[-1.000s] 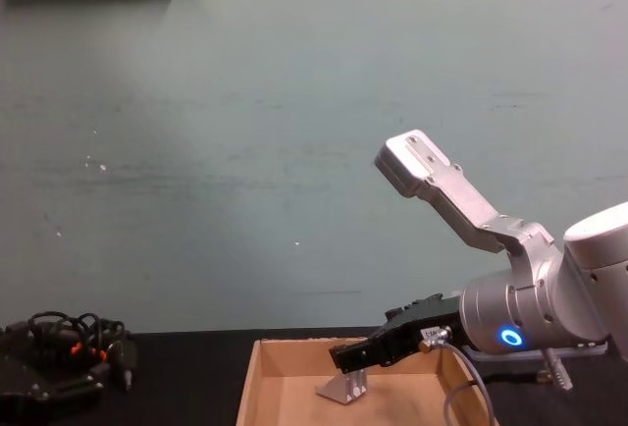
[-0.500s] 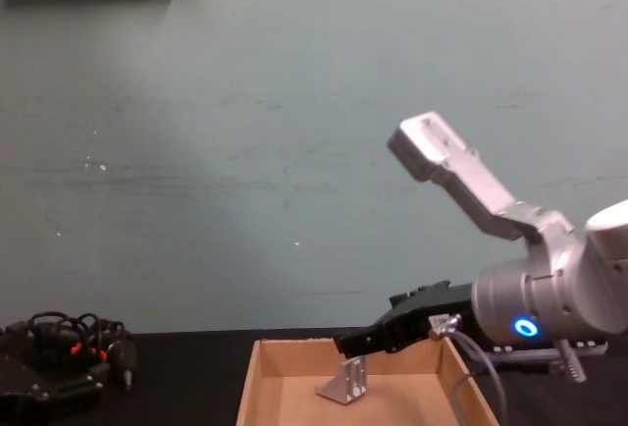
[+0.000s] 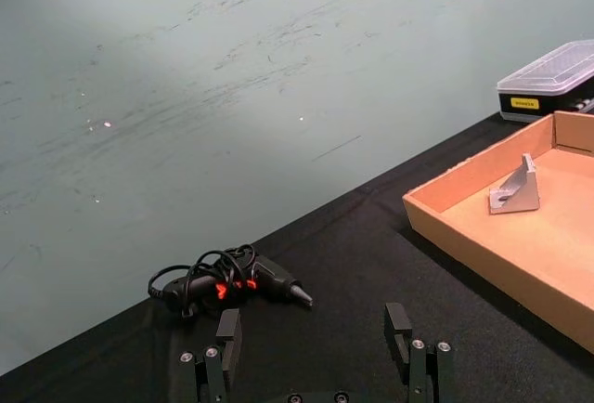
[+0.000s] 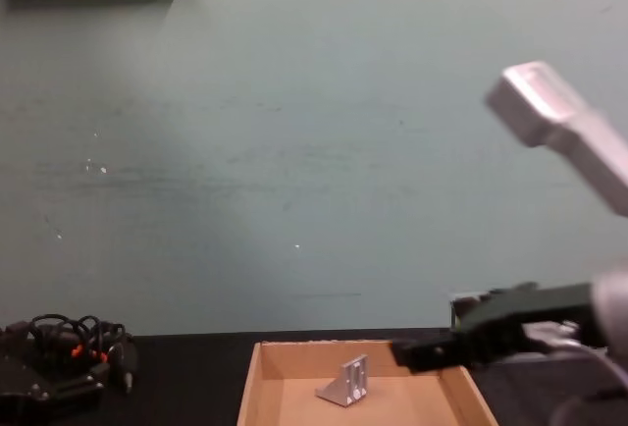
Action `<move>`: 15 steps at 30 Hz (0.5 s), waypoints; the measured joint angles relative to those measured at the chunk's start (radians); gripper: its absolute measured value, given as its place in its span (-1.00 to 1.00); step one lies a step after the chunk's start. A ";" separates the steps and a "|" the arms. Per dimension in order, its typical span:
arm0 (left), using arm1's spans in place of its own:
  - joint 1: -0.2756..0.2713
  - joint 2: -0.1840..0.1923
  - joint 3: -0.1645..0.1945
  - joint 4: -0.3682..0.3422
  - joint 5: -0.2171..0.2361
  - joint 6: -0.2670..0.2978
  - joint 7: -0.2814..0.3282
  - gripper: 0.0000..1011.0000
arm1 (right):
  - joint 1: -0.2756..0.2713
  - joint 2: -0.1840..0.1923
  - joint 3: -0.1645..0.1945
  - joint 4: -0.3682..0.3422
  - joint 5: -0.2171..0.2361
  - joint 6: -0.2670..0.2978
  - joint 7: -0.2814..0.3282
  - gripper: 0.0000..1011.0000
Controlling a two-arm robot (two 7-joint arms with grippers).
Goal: Use one hand to pick up the angle iron from the table and place it into the box.
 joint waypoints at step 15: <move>0.000 0.000 0.000 0.000 0.000 0.000 0.000 1.00 | -0.332 0.208 0.129 -0.364 0.109 0.119 0.002 0.98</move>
